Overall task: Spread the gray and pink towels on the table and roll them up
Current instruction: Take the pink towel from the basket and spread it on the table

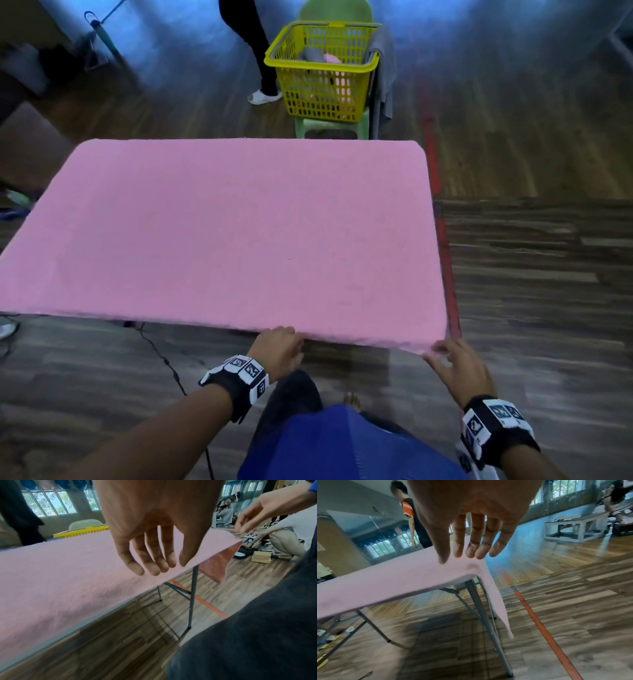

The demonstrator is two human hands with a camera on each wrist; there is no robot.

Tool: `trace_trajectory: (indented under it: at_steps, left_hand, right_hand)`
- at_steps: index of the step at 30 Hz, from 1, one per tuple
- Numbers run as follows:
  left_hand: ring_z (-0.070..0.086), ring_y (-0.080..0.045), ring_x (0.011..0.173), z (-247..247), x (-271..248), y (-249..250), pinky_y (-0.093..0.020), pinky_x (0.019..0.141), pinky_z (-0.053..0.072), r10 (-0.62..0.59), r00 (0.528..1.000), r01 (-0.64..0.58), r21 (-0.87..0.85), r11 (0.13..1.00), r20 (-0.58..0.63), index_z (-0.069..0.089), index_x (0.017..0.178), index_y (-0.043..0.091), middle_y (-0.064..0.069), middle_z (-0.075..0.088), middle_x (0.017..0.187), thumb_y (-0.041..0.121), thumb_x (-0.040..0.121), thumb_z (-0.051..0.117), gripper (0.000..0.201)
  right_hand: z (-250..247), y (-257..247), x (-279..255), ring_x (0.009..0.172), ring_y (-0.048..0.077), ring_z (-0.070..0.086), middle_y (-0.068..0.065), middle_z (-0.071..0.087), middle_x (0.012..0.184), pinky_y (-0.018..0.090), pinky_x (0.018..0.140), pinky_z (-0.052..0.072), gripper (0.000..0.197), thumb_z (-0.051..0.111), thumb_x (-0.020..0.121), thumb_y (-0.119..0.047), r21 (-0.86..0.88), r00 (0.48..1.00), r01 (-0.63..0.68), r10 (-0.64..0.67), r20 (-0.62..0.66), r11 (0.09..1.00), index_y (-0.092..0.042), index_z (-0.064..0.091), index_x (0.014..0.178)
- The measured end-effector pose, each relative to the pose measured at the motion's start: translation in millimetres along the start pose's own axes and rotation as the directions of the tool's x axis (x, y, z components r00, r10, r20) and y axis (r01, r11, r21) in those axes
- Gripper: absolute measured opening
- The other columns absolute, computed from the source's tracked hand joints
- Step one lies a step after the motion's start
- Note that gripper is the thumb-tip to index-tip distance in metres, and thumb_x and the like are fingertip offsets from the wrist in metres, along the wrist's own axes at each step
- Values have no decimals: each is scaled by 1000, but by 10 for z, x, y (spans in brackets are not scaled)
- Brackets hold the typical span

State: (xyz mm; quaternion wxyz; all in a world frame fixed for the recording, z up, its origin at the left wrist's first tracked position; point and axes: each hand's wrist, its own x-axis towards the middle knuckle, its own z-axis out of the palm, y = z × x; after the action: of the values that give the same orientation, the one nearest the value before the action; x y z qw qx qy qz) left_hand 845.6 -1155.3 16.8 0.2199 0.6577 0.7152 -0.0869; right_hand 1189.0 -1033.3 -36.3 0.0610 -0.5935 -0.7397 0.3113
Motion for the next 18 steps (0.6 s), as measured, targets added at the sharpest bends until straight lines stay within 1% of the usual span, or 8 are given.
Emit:
trace_trajectory:
  at_steps: [3,5,7,9,13,15,17,18]
  left_hand:
    - [57,-26,92,-107,191,27,-32,74,39,-4,998,2,-28,1000,-62,59,98,16,-4,62,98,32,90,48,21]
    - [54,-25,94,-229,365,73,-32,75,36,1,996,-4,-34,999,-93,59,100,16,-3,61,100,30,91,47,21]
    - [52,-24,96,-363,605,58,-32,76,34,-8,995,4,-49,999,-102,59,102,16,-3,59,102,29,92,46,21]
    - [51,-26,98,-480,851,30,-33,75,33,-16,993,9,-60,998,-113,59,103,15,-4,58,103,26,92,45,21]
    - [48,-29,103,-667,1291,-104,-36,78,35,5,997,-11,-78,997,-74,57,111,14,-6,55,111,24,91,47,25]
    - [45,-28,111,-731,1461,-212,-38,86,36,-6,998,-2,-125,992,-64,53,119,16,-5,50,121,34,88,55,36]
    - [38,-29,123,-763,1602,-340,-41,97,34,-24,998,16,-165,986,-49,46,130,22,-5,42,135,47,80,64,59]
    - [30,-31,131,-772,1664,-409,-44,105,29,-29,999,26,-165,986,-16,39,136,26,-6,33,144,54,75,67,73]
  right_hand:
    - [-122,-363,311,74,11,59,-11,60,81,28,65,46,11,70,82,-36,35,999,49,-49,-8,998,-29,61,82]
    - [-218,-664,662,78,13,59,-5,62,87,29,68,46,12,67,84,-35,18,994,105,-105,16,994,-25,63,89]
    - [-264,-964,1173,91,19,59,2,64,102,34,80,48,26,66,84,-40,-41,986,147,-144,79,988,-21,65,102]
    - [-304,-1266,1683,108,24,55,3,60,118,39,92,45,39,65,83,-46,-131,974,185,-164,153,974,-23,62,114]
    - [-346,-1832,2553,124,27,43,1,45,140,45,102,38,60,65,80,-53,-245,955,226,-165,247,943,-29,49,132]
    - [-311,-2065,2918,132,27,35,0,35,148,46,106,33,69,65,79,-55,-300,946,238,-150,288,924,-31,41,139]
    - [-252,-2262,3222,139,28,24,-1,23,154,48,110,28,77,65,77,-58,-338,936,245,-131,328,908,-33,33,143]
    - [-211,-2348,3354,141,28,19,-1,18,156,49,111,25,81,65,77,-59,-352,930,249,-122,346,902,-34,29,145]
